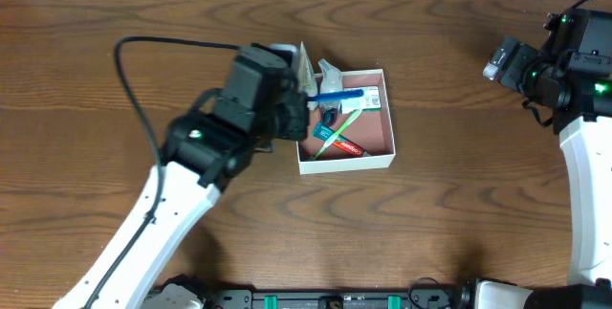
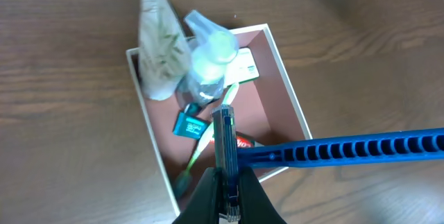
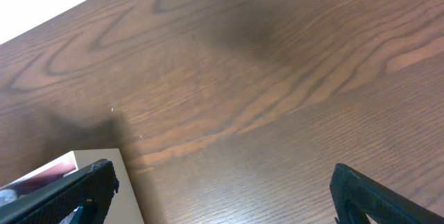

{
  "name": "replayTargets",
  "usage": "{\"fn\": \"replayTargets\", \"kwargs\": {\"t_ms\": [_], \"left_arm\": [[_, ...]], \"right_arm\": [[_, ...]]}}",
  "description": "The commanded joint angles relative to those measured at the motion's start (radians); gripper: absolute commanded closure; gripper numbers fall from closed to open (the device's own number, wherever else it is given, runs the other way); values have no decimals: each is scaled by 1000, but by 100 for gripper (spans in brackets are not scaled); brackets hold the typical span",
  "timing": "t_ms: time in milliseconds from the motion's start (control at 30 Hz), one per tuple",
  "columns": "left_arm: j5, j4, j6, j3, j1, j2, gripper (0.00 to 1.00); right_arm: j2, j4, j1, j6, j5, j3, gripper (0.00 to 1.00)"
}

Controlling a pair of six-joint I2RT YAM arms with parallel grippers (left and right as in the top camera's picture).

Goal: Pack container
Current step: 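Carry the blue razor with the left gripper over the box, then lower the razor into the box and open the left gripper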

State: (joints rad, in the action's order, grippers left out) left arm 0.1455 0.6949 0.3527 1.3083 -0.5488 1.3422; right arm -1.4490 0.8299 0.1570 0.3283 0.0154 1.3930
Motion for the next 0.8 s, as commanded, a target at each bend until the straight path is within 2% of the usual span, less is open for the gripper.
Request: {"fn": "replayTargets", "kwargs": {"t_ms": [0,33,100,167,267,633,767], "left_arm": [[-65,-30,49,3,-41,53,93],[-64,-41,53,3,-50,68,93],[-64,-61,53,3,-67,99,83],[-64,-77,53,3,-78,128,64],[-64,-86,53,3,-81,153,52],[-64,-81,53,3,-81,138,50],[-64,-22,53,3,-81,105,50]], "right_arm": [[2,1,6,-11,3,12,1],[2,1,6,-11,3,13,1],[2,1,6,-11,3,13,1],[2,1,6,-11,3,13,1],[2,1,6,-11,3,13,1],[2,1,6,-11,3,13,1],[2,1,6,-11,3,13,1]]}}
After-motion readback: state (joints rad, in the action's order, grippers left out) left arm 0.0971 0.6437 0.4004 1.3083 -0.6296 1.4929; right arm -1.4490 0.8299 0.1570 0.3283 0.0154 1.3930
